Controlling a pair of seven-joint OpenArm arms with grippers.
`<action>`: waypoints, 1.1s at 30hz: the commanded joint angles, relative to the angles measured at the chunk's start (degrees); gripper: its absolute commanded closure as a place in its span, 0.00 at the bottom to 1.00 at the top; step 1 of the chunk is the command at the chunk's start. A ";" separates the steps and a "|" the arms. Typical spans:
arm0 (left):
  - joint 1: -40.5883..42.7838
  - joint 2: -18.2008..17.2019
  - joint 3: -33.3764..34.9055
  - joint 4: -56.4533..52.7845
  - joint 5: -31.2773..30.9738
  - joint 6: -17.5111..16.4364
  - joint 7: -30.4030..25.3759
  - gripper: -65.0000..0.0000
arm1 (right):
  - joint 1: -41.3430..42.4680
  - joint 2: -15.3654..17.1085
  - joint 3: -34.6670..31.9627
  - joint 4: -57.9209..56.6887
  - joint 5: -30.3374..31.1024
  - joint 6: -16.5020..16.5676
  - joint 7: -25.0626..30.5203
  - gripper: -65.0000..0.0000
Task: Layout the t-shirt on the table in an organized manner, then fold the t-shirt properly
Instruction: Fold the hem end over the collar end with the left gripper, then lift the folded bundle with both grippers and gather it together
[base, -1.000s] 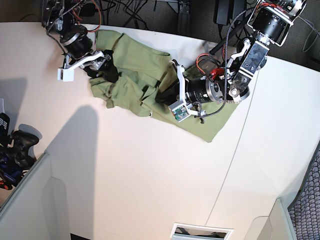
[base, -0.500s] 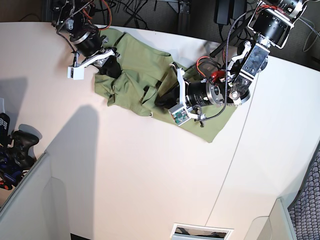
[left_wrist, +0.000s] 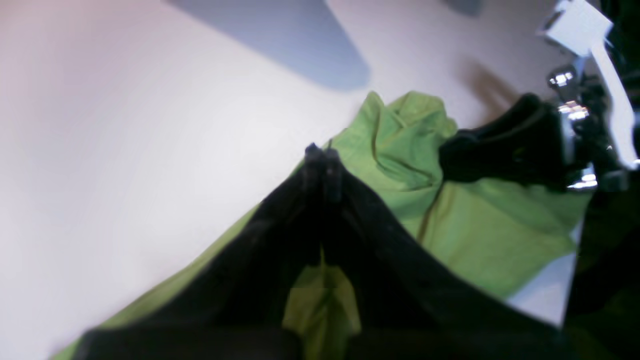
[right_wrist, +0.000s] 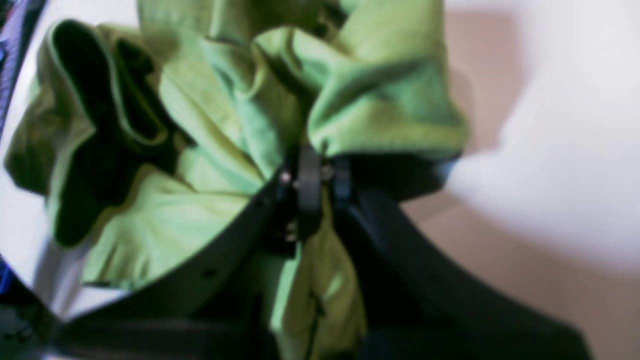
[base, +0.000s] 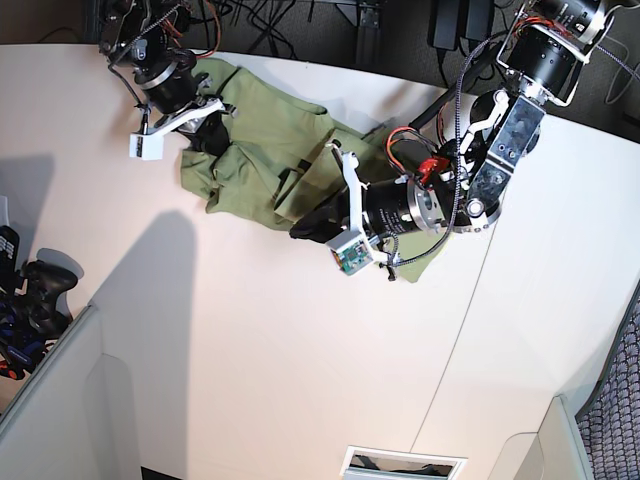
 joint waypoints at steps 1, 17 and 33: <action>-1.22 0.13 -0.17 2.03 -2.23 -0.91 -0.28 1.00 | 0.26 1.46 1.55 0.70 0.20 0.17 0.90 1.00; -0.42 -5.46 -6.29 3.34 -3.91 -0.91 1.09 1.00 | 0.79 12.44 13.81 2.71 11.43 0.17 -3.06 1.00; 3.04 -3.30 -3.10 -19.58 2.45 -0.91 -7.85 1.00 | 6.93 -5.88 -5.60 17.97 0.20 0.20 -1.16 1.00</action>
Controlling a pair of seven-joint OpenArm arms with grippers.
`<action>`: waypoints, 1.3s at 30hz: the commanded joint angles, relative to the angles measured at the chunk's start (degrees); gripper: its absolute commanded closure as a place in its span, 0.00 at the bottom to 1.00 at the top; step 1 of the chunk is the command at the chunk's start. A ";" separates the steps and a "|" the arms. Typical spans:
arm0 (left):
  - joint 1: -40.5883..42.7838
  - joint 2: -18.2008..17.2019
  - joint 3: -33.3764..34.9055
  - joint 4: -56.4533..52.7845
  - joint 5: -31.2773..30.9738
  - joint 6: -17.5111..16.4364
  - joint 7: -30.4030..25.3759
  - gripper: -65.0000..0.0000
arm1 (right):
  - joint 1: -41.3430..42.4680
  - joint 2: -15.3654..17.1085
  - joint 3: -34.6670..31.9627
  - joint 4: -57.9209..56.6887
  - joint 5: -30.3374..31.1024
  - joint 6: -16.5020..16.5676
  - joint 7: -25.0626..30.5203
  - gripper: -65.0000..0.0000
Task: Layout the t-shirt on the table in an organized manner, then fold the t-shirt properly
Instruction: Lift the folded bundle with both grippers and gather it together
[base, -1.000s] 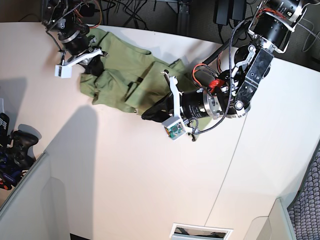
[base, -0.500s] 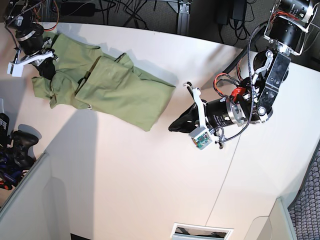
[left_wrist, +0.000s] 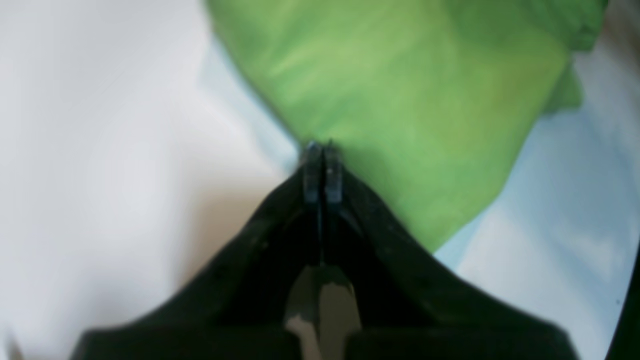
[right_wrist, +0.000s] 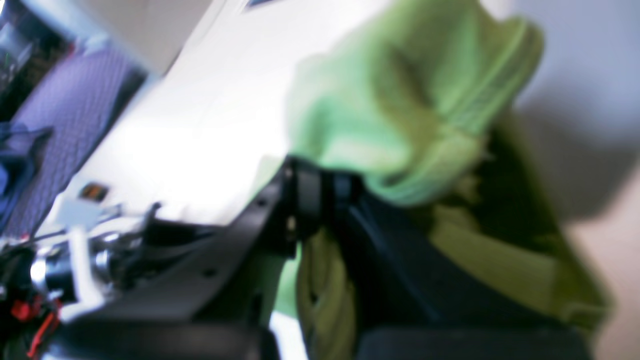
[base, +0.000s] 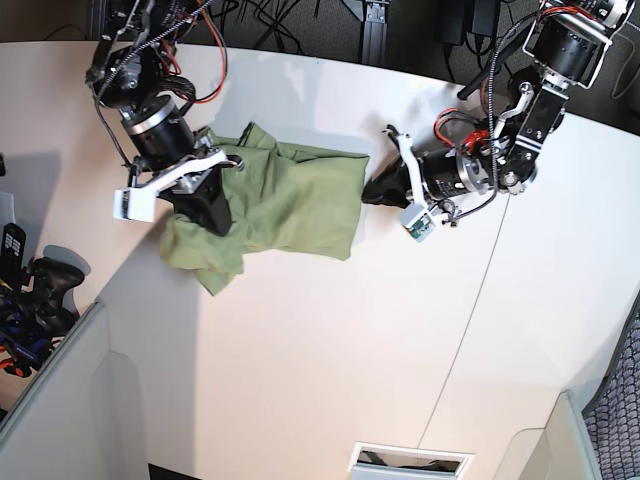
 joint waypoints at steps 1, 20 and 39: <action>-0.31 0.35 0.42 -0.24 0.98 -0.47 1.38 1.00 | 0.70 -0.74 -2.14 0.33 -1.01 0.26 2.19 1.00; -0.61 3.89 -0.76 0.37 -0.87 -0.47 1.84 1.00 | 0.61 -2.75 -19.85 -11.54 -13.57 0.28 13.62 0.51; -0.61 -3.80 -7.76 2.80 -14.53 -0.47 5.84 1.00 | 0.72 -2.32 -12.22 3.52 -20.17 0.04 9.97 1.00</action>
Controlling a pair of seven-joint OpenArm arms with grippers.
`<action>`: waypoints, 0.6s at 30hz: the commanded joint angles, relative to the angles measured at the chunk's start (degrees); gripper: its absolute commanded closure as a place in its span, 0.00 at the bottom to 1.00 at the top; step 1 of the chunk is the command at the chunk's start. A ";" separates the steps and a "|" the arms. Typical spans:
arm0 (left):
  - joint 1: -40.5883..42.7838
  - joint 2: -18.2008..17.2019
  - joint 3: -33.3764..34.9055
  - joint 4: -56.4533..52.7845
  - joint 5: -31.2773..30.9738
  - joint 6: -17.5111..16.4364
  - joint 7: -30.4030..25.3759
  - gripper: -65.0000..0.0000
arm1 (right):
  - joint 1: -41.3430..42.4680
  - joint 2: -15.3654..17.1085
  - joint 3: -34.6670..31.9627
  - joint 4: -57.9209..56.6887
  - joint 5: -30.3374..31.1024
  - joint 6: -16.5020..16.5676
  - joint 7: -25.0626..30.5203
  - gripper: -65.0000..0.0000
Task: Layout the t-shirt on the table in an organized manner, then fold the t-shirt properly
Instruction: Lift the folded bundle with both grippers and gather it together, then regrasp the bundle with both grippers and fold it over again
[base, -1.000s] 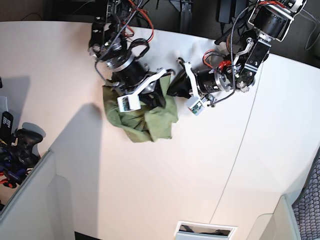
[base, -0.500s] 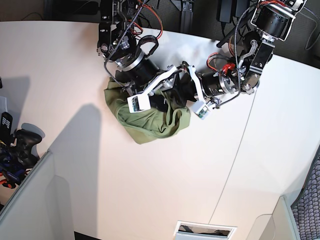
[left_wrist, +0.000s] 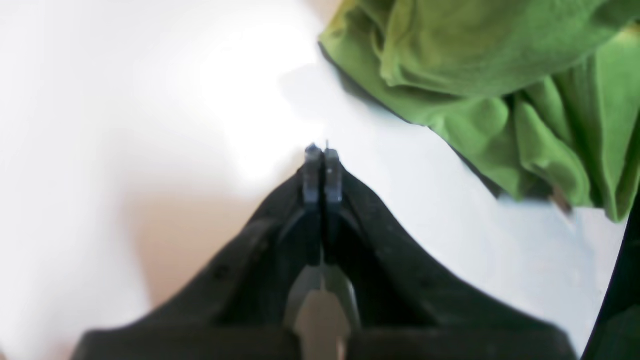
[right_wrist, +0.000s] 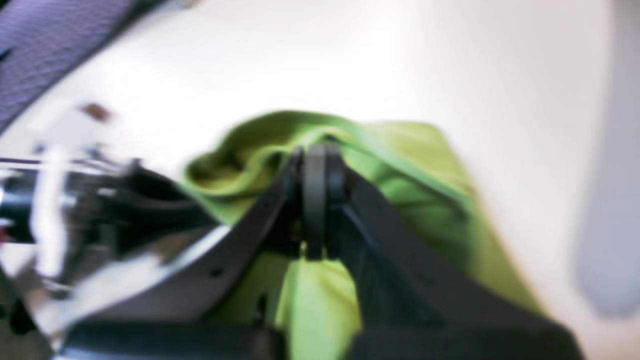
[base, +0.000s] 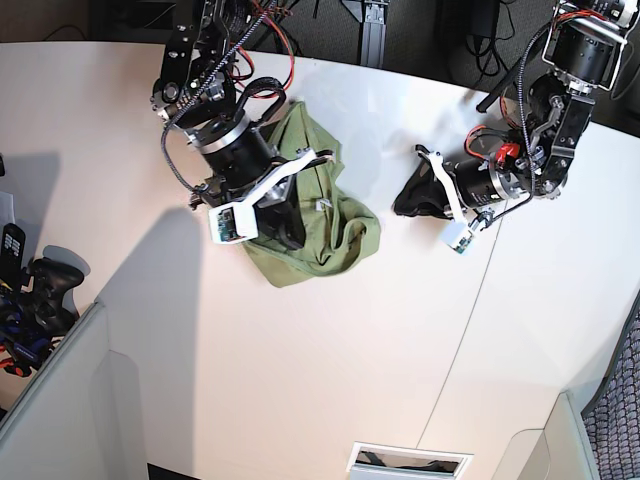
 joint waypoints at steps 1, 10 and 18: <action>-1.11 -0.35 -0.17 1.95 -1.57 -0.52 -0.74 1.00 | 0.72 0.37 1.40 0.87 0.76 0.17 1.66 1.00; -1.14 -0.24 -0.17 7.85 -1.70 -0.52 -0.13 1.00 | 0.96 2.56 4.42 -14.69 3.06 0.20 4.20 1.00; -1.20 0.46 -0.17 10.91 -1.70 -0.52 0.09 1.00 | 2.80 2.54 3.74 -18.71 9.84 0.24 4.90 1.00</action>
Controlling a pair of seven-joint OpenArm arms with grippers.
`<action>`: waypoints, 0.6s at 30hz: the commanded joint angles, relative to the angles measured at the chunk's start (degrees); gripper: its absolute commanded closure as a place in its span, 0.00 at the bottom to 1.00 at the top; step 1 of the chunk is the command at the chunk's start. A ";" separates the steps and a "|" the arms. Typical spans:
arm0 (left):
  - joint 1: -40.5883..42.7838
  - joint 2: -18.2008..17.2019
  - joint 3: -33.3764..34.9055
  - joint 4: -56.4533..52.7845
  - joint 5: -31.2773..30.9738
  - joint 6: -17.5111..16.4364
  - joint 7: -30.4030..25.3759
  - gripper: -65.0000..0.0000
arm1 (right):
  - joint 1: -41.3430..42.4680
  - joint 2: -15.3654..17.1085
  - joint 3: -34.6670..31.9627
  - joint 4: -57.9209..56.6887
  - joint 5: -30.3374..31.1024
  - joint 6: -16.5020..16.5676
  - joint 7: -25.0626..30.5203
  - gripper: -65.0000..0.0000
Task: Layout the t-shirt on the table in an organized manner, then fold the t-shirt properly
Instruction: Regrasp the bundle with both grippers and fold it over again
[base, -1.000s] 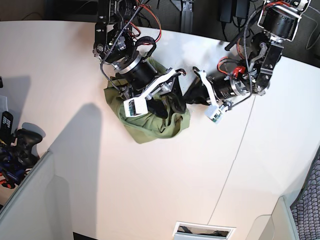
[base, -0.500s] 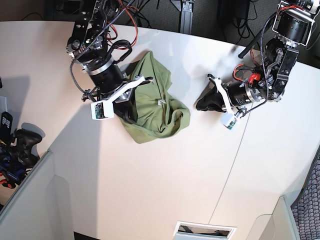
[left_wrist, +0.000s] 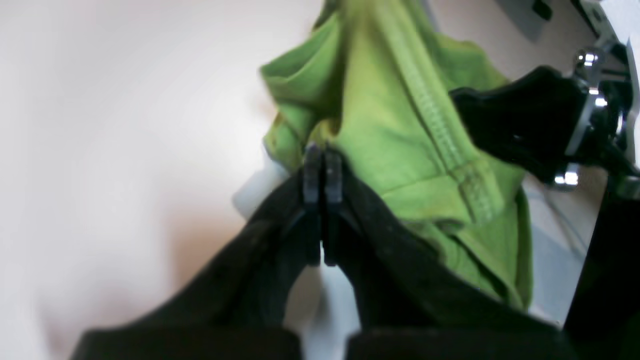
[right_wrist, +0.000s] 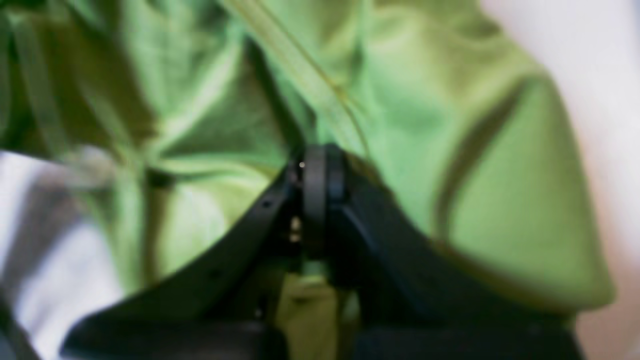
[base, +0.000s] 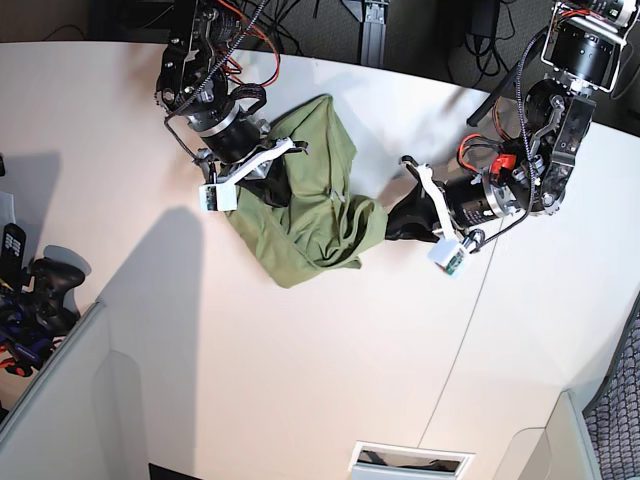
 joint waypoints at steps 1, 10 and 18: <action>-1.25 -0.20 -0.22 1.44 -1.09 -0.45 -0.98 1.00 | 0.94 0.15 -0.11 2.84 2.29 0.39 1.36 1.00; -3.93 -1.01 -0.22 2.32 -6.16 -0.45 4.63 1.00 | 2.58 0.11 -0.11 14.75 2.67 0.52 -0.48 1.00; -3.32 -1.27 0.02 11.10 -7.54 -0.45 7.17 1.00 | 14.51 0.17 -0.11 -3.45 -6.23 0.37 1.66 1.00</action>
